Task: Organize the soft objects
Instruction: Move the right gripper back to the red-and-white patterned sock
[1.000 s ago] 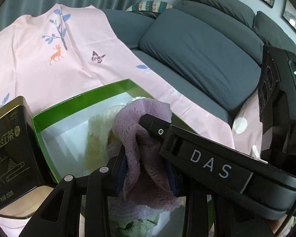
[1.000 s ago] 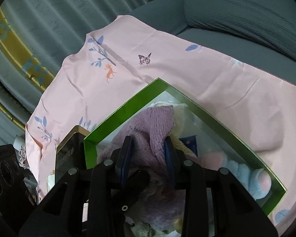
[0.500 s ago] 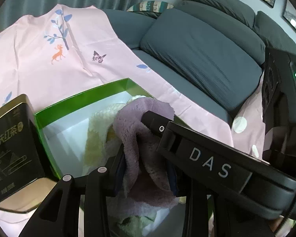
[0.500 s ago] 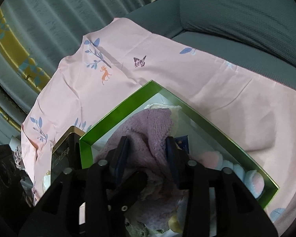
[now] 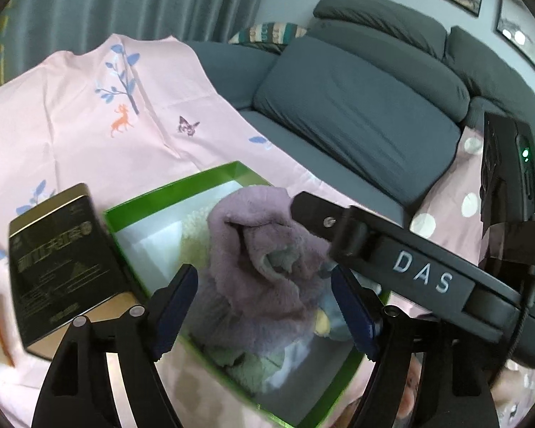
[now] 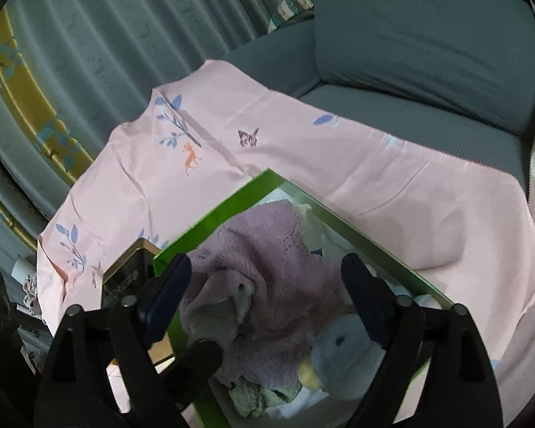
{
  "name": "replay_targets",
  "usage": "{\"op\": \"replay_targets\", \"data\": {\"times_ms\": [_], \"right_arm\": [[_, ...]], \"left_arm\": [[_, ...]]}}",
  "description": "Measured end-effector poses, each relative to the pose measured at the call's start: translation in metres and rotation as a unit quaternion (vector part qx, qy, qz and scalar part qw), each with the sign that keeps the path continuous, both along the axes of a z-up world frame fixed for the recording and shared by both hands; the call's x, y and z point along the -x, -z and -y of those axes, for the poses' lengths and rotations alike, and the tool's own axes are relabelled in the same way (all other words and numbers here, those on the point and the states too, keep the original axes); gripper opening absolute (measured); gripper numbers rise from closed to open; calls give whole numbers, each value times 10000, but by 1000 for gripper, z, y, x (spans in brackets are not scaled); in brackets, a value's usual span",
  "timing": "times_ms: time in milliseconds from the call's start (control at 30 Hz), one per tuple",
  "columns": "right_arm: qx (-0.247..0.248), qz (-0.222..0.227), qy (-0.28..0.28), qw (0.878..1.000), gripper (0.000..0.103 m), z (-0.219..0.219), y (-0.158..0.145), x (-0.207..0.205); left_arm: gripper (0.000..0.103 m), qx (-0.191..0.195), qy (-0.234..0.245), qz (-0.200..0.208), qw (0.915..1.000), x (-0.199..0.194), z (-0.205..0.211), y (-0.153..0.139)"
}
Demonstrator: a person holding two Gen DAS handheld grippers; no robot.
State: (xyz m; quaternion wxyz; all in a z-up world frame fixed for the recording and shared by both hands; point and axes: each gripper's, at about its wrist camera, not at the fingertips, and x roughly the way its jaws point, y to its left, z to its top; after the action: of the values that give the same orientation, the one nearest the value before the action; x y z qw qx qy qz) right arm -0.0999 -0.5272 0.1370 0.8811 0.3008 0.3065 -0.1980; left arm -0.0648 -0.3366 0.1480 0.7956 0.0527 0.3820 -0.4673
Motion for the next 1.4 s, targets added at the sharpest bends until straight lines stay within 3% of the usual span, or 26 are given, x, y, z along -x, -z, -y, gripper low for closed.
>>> {"op": "replay_targets", "data": {"times_ms": [333,667,867,1033,1100,1200,1267,1400], "right_arm": [[652,-1,56,9979,96,-41,-31,19],[1323,-63,-227,9909,102,-88,-48,21],[1537,-61,-644,9860,102,-117,-52,13],[1804,-94,-1051,9779,102,-154,-52,-4],[1802,-130,-1201,9762,102,-167,-53,-11],[1963,-200,-1826,9632,102,-200,-55,-34],[2072,-332,-2398,9479,100,-227,-56,-61],[2379,-1082,-3316,9065,89,-280,-46,-139]], "left_arm": [[78,374,-172,88,9991,13,-72,-22],[78,348,-1075,106,9935,13,-163,-16],[78,136,-2008,164,9794,2,-240,4],[78,18,-2820,58,9594,-14,-296,39],[78,16,-2939,-15,9558,-20,-310,56],[78,-313,-3013,-118,9529,-31,-318,78],[78,-197,-3143,-275,9487,-40,-332,89],[78,-2,-3250,-860,9418,-58,-350,107]]}}
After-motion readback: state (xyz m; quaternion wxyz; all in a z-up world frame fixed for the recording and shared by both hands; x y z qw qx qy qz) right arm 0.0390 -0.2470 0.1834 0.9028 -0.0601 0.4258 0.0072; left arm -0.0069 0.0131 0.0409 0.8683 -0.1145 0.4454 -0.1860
